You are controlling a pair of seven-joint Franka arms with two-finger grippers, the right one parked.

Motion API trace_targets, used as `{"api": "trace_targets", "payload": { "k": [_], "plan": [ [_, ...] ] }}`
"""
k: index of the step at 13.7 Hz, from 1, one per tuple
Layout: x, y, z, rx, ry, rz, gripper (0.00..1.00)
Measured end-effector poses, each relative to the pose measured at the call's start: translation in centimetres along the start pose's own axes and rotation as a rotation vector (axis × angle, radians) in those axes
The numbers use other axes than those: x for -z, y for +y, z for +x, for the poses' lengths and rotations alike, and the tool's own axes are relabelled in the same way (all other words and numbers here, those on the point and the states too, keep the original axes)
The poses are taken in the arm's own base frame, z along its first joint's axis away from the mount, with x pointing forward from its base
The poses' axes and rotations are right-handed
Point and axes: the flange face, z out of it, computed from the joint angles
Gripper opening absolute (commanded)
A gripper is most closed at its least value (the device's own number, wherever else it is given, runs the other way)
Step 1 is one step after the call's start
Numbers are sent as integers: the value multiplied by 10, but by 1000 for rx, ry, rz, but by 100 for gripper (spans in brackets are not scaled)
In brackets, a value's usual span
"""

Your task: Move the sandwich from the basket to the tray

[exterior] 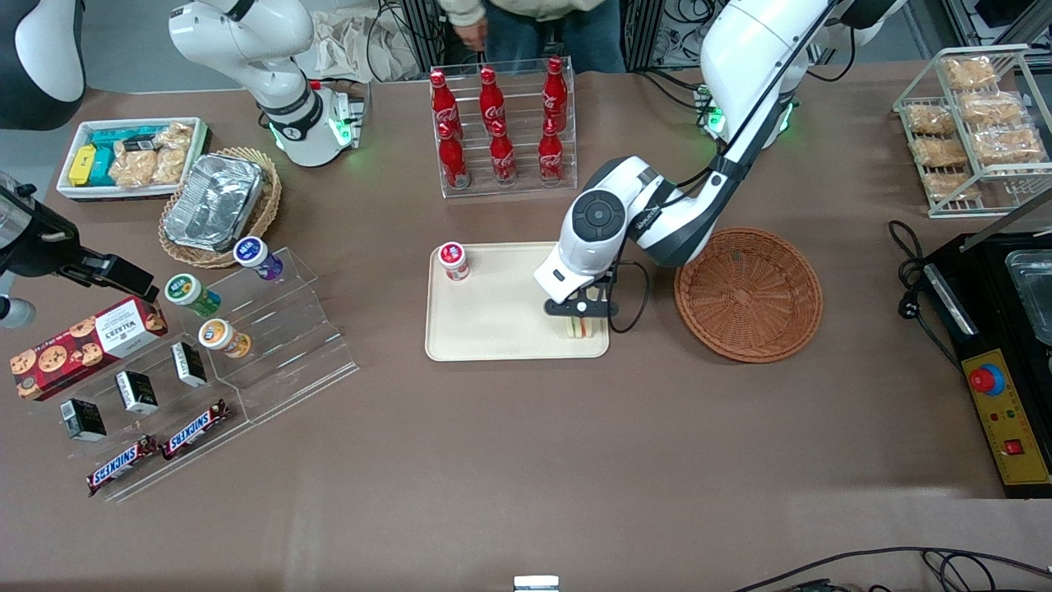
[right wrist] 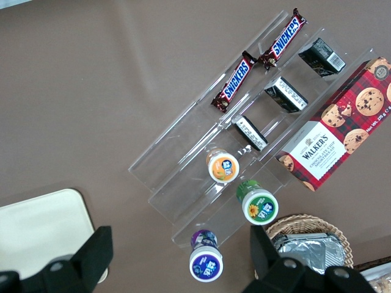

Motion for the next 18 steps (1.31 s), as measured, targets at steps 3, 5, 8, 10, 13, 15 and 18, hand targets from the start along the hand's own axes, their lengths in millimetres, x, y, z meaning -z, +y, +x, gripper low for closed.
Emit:
{"api": "trace_targets", "payload": {
  "k": [3,5,8,10,13,15,18],
  "plan": [
    [33,-18,19,29,54,12,99],
    [78,-44,25,9,82,91,99],
    [164,-130,40,-12,60,117,100],
    [203,-198,55,-5,64,76,100],
    [239,-274,62,11,72,90,100],
    [266,-326,59,68,101,121,100],
    [306,-371,44,78,152,143,100]
  ]
}}
